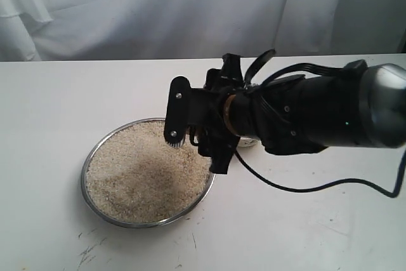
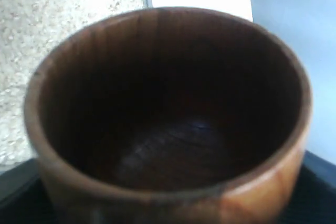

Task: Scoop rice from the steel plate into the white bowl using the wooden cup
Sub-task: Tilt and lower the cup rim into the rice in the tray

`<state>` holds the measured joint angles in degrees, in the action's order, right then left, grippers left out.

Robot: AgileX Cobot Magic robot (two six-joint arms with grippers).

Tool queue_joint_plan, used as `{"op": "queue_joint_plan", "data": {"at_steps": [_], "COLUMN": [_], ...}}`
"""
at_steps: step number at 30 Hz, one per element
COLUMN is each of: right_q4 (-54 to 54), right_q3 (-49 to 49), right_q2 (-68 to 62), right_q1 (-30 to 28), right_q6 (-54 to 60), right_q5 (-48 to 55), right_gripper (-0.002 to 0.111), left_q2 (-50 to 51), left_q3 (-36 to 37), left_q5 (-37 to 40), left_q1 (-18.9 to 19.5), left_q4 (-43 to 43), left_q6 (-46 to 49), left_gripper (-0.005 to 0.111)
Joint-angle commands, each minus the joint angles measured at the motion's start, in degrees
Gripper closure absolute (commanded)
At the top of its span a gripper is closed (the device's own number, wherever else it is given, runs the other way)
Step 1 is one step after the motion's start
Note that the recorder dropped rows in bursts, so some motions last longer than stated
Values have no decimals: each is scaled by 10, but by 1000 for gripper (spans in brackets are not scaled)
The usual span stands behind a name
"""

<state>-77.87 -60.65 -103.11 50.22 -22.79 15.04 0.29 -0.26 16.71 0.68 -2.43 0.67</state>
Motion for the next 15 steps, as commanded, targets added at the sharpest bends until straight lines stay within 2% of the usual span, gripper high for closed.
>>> {"op": "queue_joint_plan", "data": {"at_steps": [1, 6, 15], "right_q4": [-7, -7, -5], "right_q3": [-48, -87, -160], "right_q2": [-24, -54, -107], "right_q1": [4, 8, 12], "right_q6": [84, 209, 302], "right_q5": [15, 20, 50], "right_gripper": [108, 108, 108], "left_q2": [-3, -3, -3], "left_q3": [3, 3, 3], "left_q5": [-4, -4, -4], "left_q1": [-1, -1, -1], "left_q4": [0, 0, 0], "left_q6": [-2, -2, -2], "left_gripper": [107, 107, 107]}}
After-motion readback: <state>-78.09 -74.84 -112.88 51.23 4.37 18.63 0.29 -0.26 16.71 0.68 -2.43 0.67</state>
